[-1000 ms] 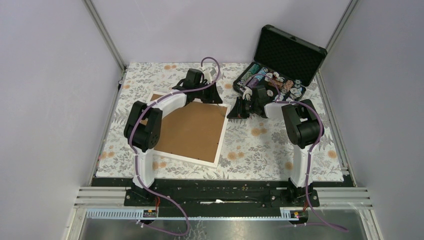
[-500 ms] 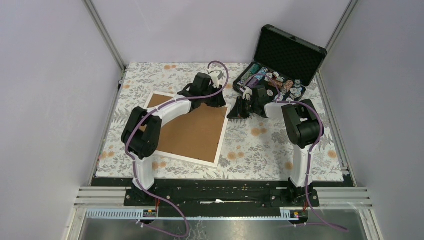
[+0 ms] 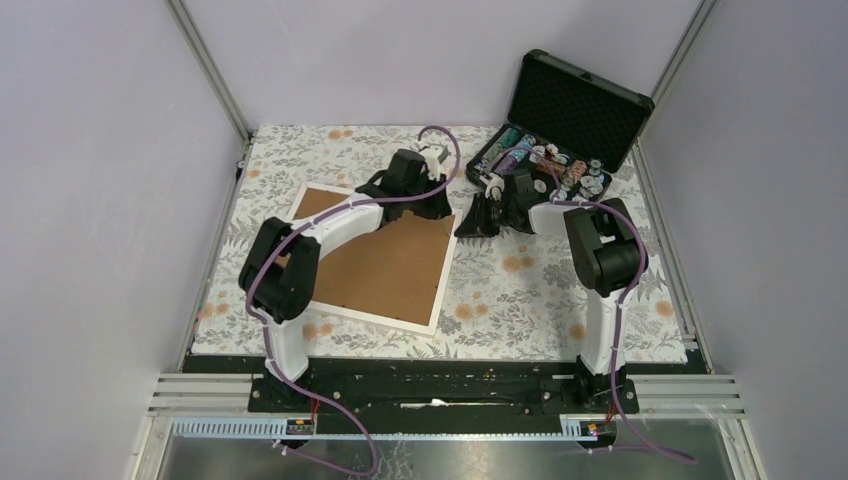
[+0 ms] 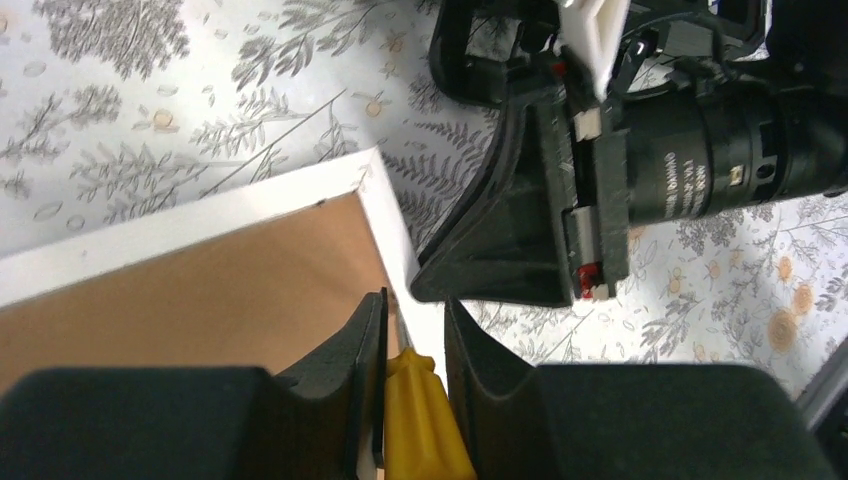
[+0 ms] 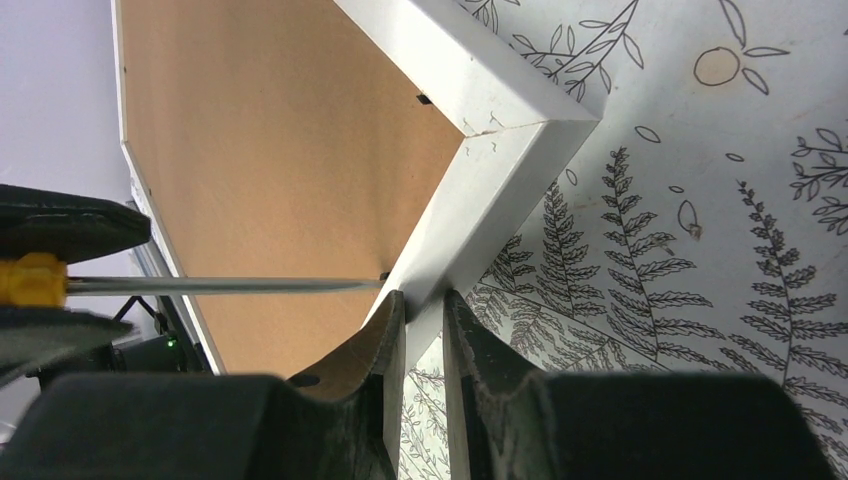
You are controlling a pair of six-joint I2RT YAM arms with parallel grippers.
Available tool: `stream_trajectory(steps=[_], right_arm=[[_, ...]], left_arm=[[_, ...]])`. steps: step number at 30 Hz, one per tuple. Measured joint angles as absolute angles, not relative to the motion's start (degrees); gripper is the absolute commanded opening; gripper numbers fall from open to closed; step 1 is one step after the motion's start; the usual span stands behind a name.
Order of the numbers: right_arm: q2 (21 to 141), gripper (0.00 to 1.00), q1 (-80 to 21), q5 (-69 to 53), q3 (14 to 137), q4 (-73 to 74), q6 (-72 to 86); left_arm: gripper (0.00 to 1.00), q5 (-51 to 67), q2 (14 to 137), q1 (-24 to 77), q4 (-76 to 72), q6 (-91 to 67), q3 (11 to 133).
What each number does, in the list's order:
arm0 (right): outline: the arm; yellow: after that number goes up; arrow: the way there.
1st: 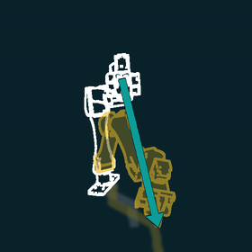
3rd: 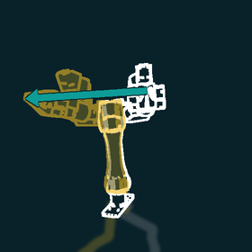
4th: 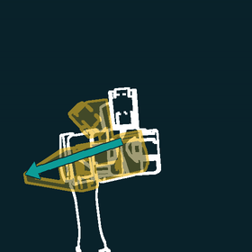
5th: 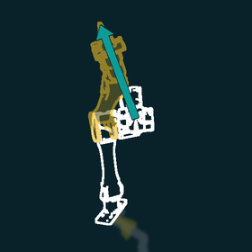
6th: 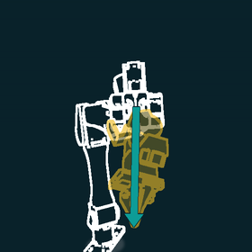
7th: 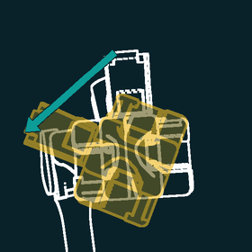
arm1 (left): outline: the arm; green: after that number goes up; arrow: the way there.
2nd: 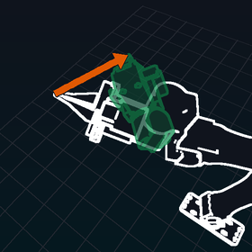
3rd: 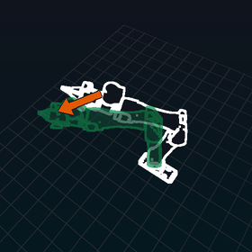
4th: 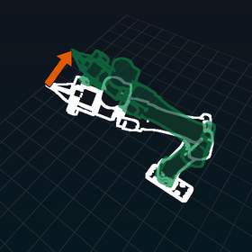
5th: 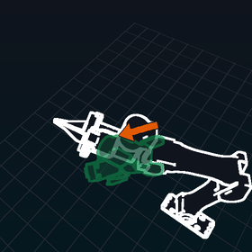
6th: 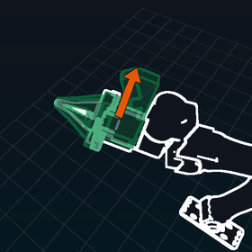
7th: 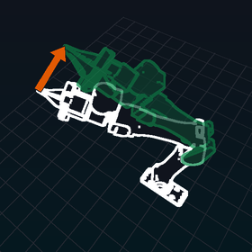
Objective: Take the photo out of the frame
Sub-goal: Release the photo frame item from the photo frame, then adjust the screwdriver.
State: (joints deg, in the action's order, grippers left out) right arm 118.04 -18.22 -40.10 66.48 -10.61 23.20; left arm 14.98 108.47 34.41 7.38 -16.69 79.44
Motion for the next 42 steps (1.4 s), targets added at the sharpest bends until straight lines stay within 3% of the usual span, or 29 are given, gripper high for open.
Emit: stream_trajectory(steps=[9,12,15,21,24,31,36,39,41,42], right_arm=[[122.0,0.09,-20.9,-35.4,73.7,-11.7,22.2],[124.3,0.15,-21.6,-34.0,77.4,-11.8,21.6],[125.9,0.35,-21.9,-33.4,80.3,-11.8,21.1],[124.5,0.84,-21.8,-35.2,80.5,-7.1,15.9],[119.6,0.95,-21.7,-41.0,79.4,-2.2,12.1],[100.3,0.90,-28.6,-50.2,73.2,1.7,8.0],[98.2,0.78,-38.8,-50.2,74.8,5.1,3.3],[99.9,0.64,-40.7,-50.1,75.9,7.7,1.3],[101.1,0.49,-41.1,-50.0,76.3,8.9,0.4],[101.6,0.31,-41.3,-49.7,76.4,9.4,-0.1]], left_arm=[[0.00,40.3,93.9,22.2,5.5,-31.1,68.1],[0.00,44.8,88.6,16.7,2.7,-34.0,64.4],[0.00,47.4,86.1,12.5,0.0,-36.3,60.9],[0.00,50.6,83.6,8.5,-4.7,-41.0,48.8],[0.00,51.0,82.0,7.4,-5.4,-43.2,44.4],[0.00,51.6,77.3,6.7,-10.7,-48.8,42.8],[0.00,53.5,75.0,6.6,-14.6,-53.1,40.0],[0.00,54.4,73.5,6.6,-17.0,-55.7,38.4],[0.00,55.0,72.8,6.6,-18.8,-57.3,37.8],[0.00,55.4,72.6,6.6,-19.6,-58.0,37.6]])
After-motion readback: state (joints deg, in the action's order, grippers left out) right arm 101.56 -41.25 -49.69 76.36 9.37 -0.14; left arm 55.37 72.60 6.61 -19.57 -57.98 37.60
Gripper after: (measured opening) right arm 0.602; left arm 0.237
